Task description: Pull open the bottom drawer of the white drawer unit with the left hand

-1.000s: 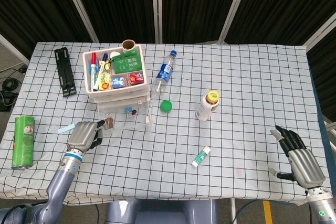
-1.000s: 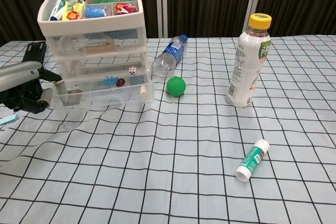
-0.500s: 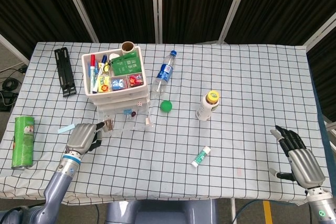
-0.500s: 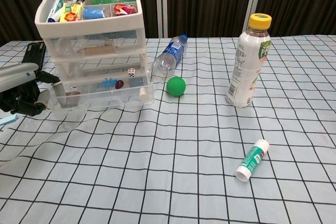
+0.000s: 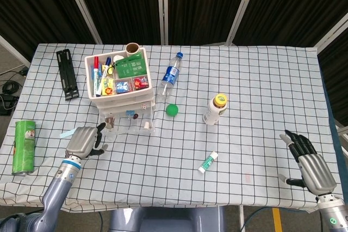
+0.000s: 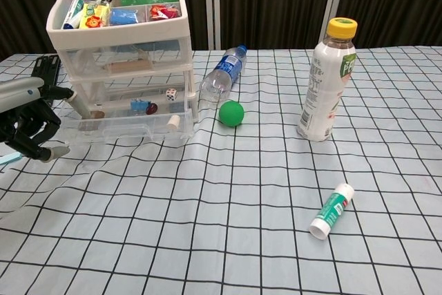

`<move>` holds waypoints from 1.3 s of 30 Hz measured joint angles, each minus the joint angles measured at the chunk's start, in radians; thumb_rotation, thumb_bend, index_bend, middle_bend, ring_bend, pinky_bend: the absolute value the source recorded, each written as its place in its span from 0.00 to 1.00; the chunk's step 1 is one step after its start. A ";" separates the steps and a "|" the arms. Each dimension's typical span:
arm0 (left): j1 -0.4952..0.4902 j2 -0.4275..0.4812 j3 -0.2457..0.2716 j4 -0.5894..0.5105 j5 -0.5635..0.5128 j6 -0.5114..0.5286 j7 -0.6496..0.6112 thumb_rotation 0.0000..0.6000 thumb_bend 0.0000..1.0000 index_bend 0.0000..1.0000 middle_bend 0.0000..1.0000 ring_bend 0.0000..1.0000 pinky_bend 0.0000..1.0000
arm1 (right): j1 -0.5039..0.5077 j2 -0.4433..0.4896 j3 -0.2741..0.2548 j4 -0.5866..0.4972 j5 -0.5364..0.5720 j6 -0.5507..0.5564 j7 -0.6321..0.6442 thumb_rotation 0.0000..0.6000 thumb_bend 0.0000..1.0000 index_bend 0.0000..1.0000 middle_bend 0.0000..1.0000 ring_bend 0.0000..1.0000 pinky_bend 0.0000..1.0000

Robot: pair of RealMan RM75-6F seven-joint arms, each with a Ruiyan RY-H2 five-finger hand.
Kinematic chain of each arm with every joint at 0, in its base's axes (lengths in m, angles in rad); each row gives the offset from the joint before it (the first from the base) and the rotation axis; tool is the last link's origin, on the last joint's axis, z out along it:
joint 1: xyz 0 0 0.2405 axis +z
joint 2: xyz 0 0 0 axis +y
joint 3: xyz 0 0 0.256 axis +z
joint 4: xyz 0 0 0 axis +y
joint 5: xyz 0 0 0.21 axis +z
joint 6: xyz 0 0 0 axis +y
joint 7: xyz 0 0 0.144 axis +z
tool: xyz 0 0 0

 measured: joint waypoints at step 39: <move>-0.044 0.142 0.023 -0.134 -0.129 -0.095 0.075 1.00 0.34 0.35 0.78 0.81 0.72 | -0.003 0.000 -0.003 -0.003 -0.010 0.009 -0.007 1.00 0.02 0.00 0.00 0.00 0.00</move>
